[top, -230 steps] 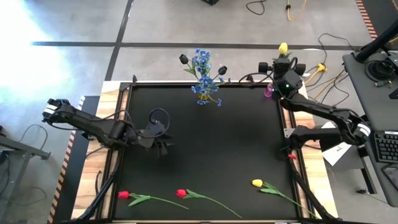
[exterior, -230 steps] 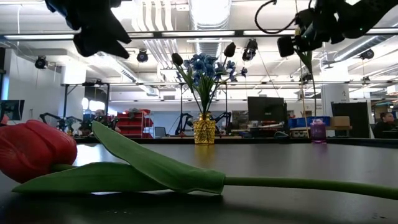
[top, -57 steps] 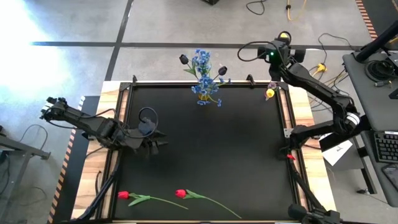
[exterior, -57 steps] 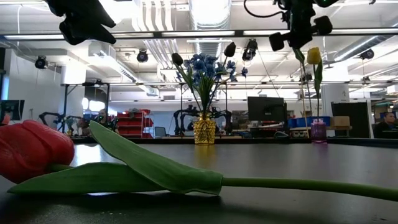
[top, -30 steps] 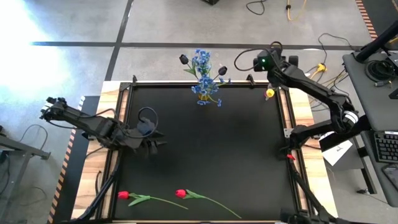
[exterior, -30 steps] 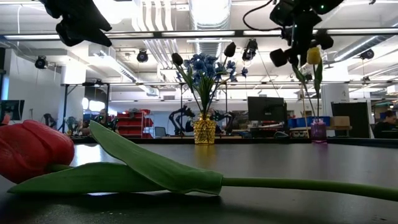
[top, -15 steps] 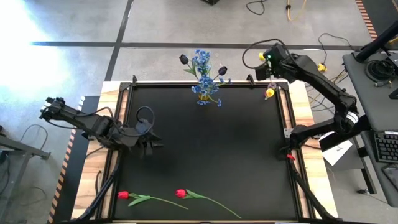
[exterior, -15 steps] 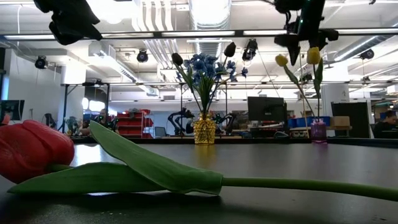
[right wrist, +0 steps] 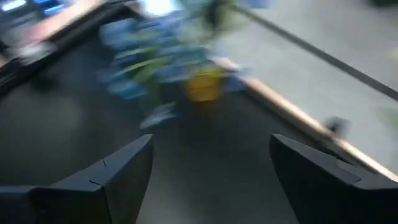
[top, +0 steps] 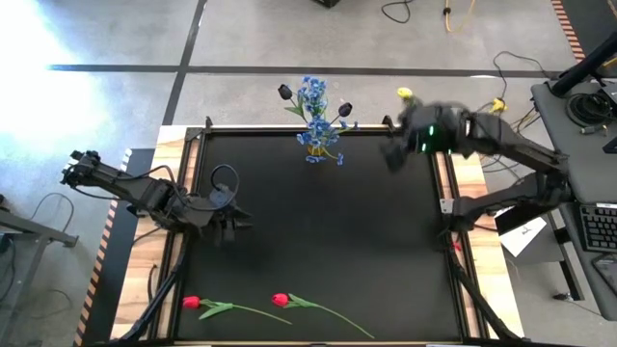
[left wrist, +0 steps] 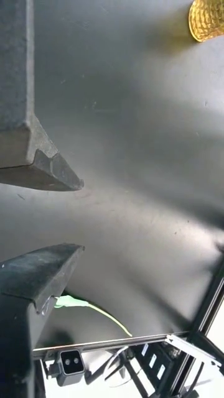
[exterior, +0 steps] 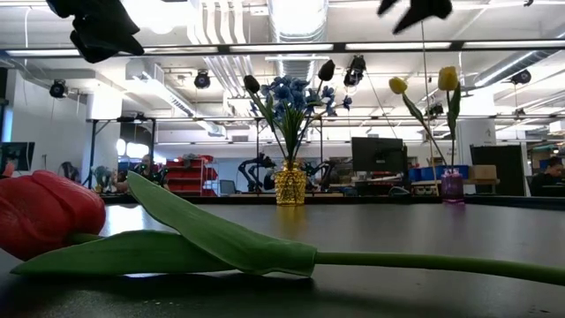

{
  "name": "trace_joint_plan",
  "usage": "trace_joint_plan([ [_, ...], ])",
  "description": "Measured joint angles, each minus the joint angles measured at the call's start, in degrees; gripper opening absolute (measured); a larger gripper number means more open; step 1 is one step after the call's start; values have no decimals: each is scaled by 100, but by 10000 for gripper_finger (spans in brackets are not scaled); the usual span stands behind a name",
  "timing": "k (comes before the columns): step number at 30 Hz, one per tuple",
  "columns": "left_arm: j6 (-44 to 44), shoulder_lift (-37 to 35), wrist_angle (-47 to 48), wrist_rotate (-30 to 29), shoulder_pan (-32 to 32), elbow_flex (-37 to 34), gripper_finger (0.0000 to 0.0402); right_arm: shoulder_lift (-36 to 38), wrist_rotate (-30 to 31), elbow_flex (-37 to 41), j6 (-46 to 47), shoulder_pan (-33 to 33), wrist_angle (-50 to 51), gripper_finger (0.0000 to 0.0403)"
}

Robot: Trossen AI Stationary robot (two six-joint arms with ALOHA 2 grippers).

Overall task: Sort flowers into vase by color
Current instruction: Put the right red flower into the pink vase

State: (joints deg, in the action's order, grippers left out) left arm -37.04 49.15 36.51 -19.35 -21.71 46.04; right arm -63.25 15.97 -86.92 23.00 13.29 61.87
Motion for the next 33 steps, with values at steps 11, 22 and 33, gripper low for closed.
trace_joint_plan([
  [11, 252, 26, -78, -104, 6, 0, 136, -1584, 63, 339, 894, -3421, -960, 299],
  [22, 333, 150, -151, -69, 6, 0, 136, -3770, -935, 160, 1054, -3999, -1383, 299],
  [33, 176, 256, -398, 48, -179, 0, 136, -4695, -1034, -185, 991, -4042, -3225, 299],
])
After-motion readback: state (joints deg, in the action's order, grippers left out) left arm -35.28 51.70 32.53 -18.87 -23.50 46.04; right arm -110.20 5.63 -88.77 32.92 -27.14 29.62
